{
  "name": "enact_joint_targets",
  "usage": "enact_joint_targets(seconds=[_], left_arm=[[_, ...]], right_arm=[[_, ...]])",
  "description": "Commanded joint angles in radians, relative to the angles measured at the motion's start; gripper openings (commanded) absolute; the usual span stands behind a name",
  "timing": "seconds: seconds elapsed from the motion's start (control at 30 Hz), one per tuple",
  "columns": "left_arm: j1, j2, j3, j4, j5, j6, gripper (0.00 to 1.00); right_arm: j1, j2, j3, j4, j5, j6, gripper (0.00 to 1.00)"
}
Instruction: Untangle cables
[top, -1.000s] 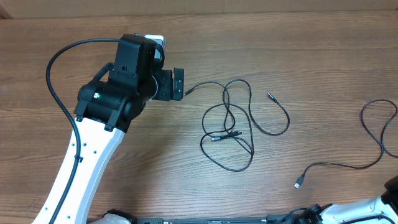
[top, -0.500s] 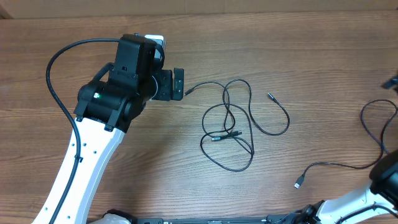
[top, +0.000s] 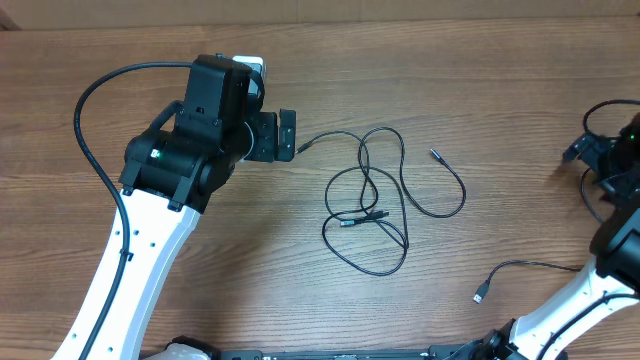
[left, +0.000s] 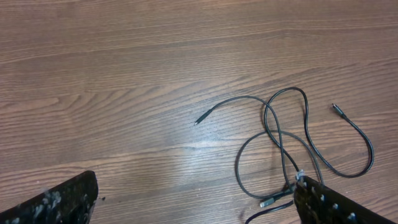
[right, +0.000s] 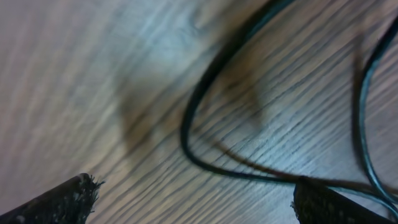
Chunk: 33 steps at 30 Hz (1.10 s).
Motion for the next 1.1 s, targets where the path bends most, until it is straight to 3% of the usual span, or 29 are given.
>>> enact_joint_targets(seconds=[0.0,0.33,0.7,0.8,0.9,1.07], left_arm=[[-0.001,-0.019,0.014,0.002,-0.009,0.016,1.00],[-0.001,-0.019,0.014,0.002,-0.009,0.016,0.99],[-0.001,-0.019,0.014,0.002,-0.009,0.016,1.00],[-0.001,-0.019,0.014,0.002,-0.009,0.016,1.00],[-0.001,-0.019,0.014,0.002,-0.009,0.016,1.00],[-0.001,-0.019,0.014,0.002,-0.009,0.016,1.00]], right_arm=[[-0.005,0.029,-0.006,0.000,0.118,0.068,1.00],[-0.084,0.037,-0.007,0.005,0.169,0.071,1.00],[-0.354,0.037,-0.019,0.008,0.168,0.207,1.00],[-0.470,0.037,-0.019,0.009,0.110,0.260,1.00],[-0.552,0.037,-0.019,0.012,0.018,0.259,0.93],[-0.595,0.037,-0.019,0.016,-0.085,0.249,0.91]])
